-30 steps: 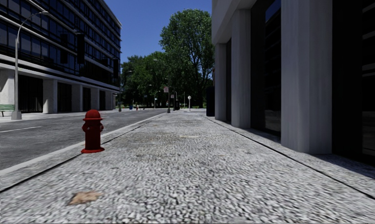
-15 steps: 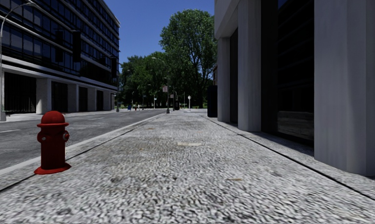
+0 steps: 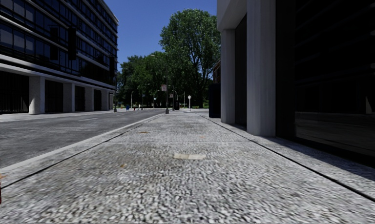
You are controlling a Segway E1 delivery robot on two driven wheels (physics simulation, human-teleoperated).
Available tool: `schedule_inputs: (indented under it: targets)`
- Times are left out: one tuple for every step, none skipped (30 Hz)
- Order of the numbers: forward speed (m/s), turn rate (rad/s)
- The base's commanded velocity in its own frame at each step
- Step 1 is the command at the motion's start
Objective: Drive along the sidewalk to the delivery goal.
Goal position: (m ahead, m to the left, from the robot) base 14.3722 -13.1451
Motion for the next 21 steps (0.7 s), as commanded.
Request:
schedule_inputs:
  targets:
    - [2.0, 0.0]
    - [2.0, 0.0]
    - [2.0, 0.0]
    - [2.0, 0.0]
    - [2.0, 0.0]
    - [2.0, 0.0]
    - [2.0, 0.0]
    - [2.0, 0.0]
    - [2.0, 0.0]
    - [2.0, 0.0]
    - [2.0, 0.0]
    - [2.0, 0.0]
    - [2.0, 0.0]
    - [2.0, 0.0]
    - [2.0, 0.0]
    - [2.0, 0.0]
    - [2.0, 0.0]
    - [2.0, 0.0]
    - [2.0, 0.0]
    - [2.0, 0.0]
    - [2.0, 0.0]
